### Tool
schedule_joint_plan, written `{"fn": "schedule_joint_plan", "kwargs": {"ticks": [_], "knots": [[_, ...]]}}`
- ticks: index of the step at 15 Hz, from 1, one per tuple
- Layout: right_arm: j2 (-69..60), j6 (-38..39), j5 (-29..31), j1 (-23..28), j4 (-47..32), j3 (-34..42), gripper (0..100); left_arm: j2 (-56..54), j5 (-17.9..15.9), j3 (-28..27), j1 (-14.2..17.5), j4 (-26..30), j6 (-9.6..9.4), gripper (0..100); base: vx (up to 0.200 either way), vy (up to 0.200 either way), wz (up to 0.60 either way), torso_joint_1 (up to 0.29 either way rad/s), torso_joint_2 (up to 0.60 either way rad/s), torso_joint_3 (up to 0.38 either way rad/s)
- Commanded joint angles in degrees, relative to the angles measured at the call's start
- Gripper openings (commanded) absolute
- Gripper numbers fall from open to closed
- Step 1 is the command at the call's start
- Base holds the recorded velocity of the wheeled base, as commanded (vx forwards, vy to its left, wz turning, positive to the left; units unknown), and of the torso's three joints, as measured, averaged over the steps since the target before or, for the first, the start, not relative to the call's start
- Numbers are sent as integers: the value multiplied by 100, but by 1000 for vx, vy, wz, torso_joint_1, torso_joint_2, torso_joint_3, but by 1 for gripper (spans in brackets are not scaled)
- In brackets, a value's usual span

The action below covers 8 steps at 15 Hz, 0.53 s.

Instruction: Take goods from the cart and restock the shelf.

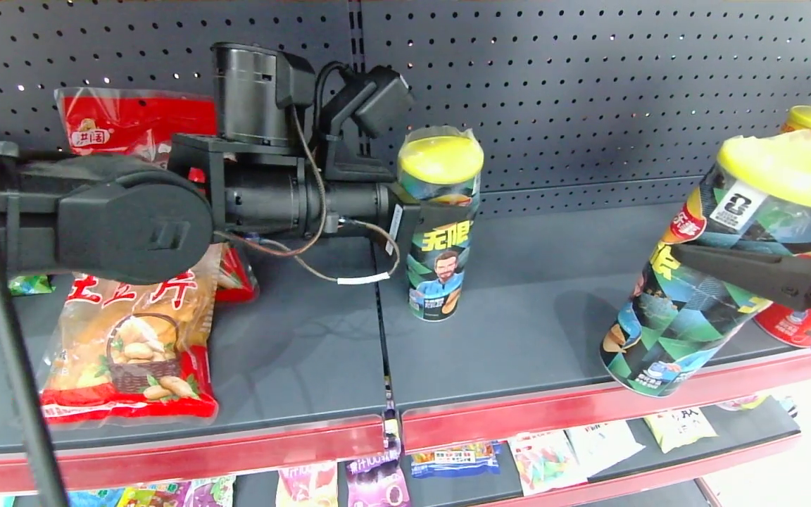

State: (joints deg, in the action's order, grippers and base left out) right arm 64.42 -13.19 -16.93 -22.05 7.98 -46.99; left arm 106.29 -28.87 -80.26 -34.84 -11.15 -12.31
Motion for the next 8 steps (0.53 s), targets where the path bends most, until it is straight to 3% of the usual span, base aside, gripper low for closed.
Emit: {"fn": "schedule_joint_plan", "kwargs": {"ticks": [1,6,8], "knots": [[10,-8,-3,-10,1,24,0,-662,-383,617,30,34,1,0,0,0,0,0,0,0],[36,-8,-3,-27,1,32,0,-1093,-717,1065,-163,43,-17,0,0,0,0,0,0,0],[36,-8,-3,-27,1,32,0,-1110,-708,1197,-225,43,-17,0,0,0,0,0,0,0]]}}
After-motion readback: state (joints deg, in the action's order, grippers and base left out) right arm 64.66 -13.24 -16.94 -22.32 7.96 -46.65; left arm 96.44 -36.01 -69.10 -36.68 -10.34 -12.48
